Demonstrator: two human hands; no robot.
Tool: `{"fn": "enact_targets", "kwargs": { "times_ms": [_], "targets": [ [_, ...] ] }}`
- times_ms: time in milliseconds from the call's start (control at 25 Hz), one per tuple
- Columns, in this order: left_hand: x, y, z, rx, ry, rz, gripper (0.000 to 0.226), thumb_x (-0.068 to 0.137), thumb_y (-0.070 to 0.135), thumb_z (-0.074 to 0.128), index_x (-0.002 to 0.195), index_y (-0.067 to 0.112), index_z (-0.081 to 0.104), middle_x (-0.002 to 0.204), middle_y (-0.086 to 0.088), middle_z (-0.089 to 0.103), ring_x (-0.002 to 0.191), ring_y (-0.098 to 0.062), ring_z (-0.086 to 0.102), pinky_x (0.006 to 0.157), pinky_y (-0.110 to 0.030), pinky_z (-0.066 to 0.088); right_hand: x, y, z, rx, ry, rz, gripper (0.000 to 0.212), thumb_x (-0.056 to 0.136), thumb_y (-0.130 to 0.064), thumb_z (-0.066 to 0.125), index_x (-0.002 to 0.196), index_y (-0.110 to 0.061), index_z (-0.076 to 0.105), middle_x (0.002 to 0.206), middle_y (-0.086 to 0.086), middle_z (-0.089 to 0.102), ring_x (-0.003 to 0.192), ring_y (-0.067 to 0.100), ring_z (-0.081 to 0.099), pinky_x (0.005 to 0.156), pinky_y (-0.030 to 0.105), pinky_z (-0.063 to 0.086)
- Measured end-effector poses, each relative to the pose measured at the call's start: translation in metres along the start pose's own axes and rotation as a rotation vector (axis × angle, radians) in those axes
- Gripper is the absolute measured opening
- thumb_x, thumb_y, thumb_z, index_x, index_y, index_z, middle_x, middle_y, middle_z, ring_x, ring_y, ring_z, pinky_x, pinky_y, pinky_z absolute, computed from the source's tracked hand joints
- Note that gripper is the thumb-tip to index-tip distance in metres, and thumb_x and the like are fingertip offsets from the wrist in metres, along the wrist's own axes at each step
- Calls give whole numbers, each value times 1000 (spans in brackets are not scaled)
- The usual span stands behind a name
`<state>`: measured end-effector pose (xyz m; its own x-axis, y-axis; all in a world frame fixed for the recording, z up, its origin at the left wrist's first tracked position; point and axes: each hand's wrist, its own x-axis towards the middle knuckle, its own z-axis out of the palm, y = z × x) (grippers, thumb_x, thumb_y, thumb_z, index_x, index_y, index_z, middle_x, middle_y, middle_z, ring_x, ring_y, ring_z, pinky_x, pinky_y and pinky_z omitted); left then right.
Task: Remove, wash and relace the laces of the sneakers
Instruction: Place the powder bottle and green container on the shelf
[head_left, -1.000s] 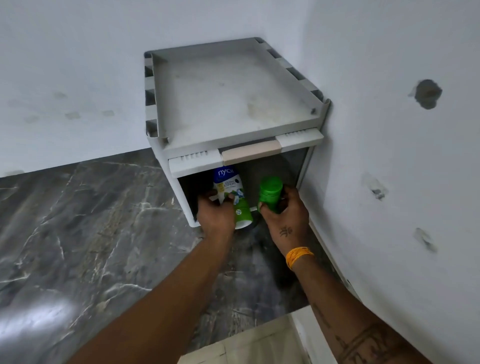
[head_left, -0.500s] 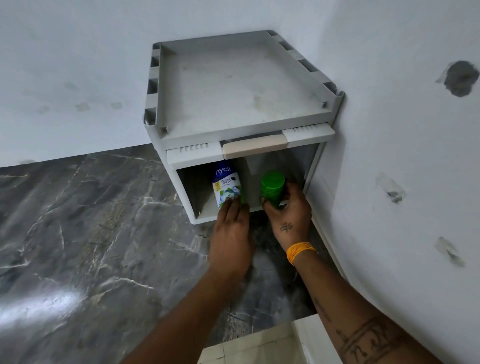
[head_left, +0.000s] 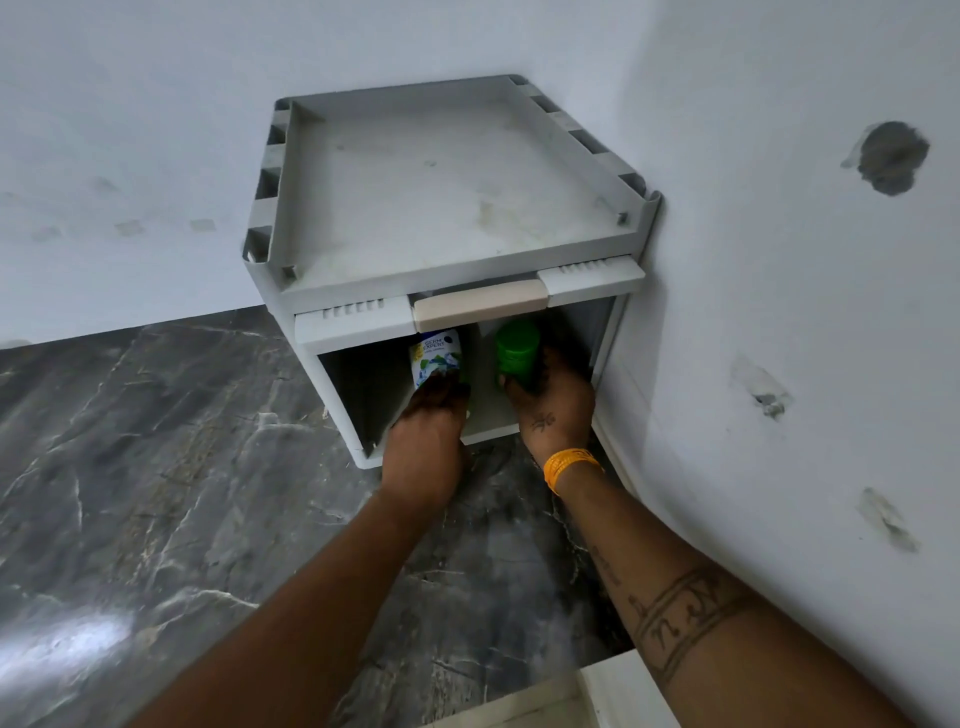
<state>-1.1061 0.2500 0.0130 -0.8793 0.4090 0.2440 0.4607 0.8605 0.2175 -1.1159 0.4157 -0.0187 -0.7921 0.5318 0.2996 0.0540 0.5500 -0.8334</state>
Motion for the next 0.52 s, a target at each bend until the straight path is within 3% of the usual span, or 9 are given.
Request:
{"fn": "enact_targets", "kwargs": {
  "times_ms": [200,360,520],
  "targets": [
    [0,3,-1,-41,11,31,70,67,-6,81,134,7,65,137,-20,61,120,-42,62,90,-47,58,-3,0,-4,33,-3,13,53,81,-26,81,131,-16,65,125,5,71,116,25,66,98,38,55],
    [-21,15,-18,-194,55,62,55,79,3,71,134,8,64,133,-18,63,120,-40,59,97,-49,56,-32,-17,-29,83,41,15,50,83,-19,78,131,-17,64,124,3,69,112,23,65,92,42,57],
    [-63,33,-58,-337,116,136,41,90,8,67,131,14,67,127,-8,69,115,-26,63,98,-34,52,-72,-49,-66,104,11,33,29,91,-22,72,119,-17,69,113,-3,72,100,14,67,84,43,60]
  ]
}}
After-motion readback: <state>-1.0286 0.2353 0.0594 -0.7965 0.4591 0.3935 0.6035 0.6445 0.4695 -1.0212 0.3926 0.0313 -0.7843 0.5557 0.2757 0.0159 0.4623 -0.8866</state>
